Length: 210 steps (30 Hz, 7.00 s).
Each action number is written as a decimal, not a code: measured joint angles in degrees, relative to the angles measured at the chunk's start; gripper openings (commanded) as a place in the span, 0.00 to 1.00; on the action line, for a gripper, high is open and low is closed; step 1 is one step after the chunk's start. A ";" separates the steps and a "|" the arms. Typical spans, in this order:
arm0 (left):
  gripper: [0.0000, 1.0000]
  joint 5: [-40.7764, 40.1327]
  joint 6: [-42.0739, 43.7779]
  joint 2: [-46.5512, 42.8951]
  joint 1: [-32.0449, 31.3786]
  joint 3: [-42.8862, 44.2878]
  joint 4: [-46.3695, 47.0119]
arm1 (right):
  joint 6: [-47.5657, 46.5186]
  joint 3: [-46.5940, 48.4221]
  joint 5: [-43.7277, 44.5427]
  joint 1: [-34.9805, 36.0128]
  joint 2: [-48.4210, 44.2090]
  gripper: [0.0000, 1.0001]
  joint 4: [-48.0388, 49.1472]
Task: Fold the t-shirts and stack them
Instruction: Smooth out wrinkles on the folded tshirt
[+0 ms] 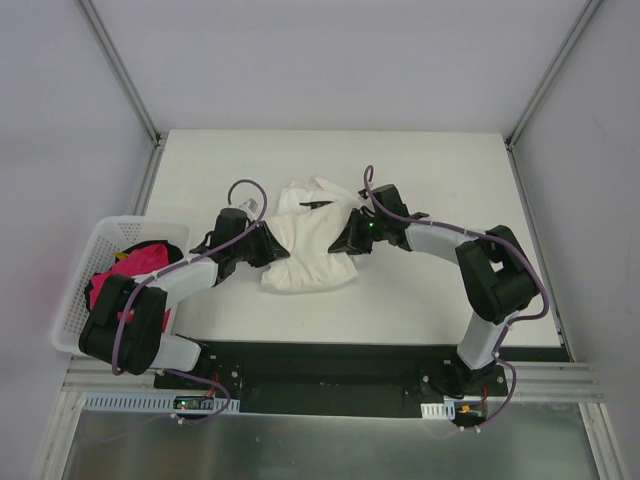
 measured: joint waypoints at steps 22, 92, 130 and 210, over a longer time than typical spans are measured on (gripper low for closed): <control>0.26 0.57 4.83 -3.56 -0.02 15.45 -9.20 | 0.44 4.42 2.03 0.00 -0.85 0.01 -1.01; 0.24 3.39 4.55 13.94 0.15 21.14 0.02 | 2.67 11.15 -0.68 -5.86 6.19 0.01 -0.11; 0.24 2.03 8.98 8.81 -0.04 34.23 -8.94 | 0.72 8.11 4.90 -4.79 -3.89 0.01 -5.73; 0.48 -3.76 8.39 9.64 -3.02 26.64 -6.23 | -6.54 0.15 7.28 -21.00 -20.48 0.72 -13.05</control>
